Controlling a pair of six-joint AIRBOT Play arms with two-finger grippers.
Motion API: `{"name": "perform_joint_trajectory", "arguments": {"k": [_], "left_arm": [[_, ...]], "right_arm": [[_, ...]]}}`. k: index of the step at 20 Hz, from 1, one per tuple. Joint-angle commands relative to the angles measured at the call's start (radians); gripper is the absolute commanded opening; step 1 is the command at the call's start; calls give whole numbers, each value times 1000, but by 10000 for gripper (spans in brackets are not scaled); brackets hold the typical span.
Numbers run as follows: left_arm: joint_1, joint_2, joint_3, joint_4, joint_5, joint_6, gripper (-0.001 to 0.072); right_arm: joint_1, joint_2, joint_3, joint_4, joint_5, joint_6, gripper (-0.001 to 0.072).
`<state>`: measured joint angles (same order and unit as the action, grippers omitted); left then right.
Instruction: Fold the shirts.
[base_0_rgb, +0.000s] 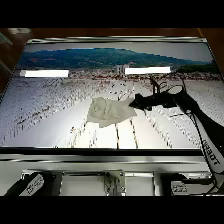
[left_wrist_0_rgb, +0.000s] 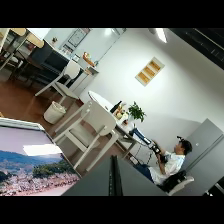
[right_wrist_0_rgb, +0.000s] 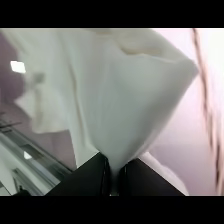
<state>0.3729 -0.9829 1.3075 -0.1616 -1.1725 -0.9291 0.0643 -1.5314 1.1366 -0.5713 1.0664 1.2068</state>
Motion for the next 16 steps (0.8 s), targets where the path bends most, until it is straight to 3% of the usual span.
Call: {"name": "perform_joint_trajectory", "arguments": {"k": [1,5,11,16], "left_arm": [[-61,0,0,54,1,0,34],[-194,0,0,93,0,0,34],[-350,0,0,95,0,0,34],[-441,0,0,95,10,0,34]], "right_arm": [[-69,34,269,87,26,-35,60],[-268,34,470,5,33,57,61],[-703,12,480,-263,165,138,60],[-961,-109,468,-454,391,162,60]]}}
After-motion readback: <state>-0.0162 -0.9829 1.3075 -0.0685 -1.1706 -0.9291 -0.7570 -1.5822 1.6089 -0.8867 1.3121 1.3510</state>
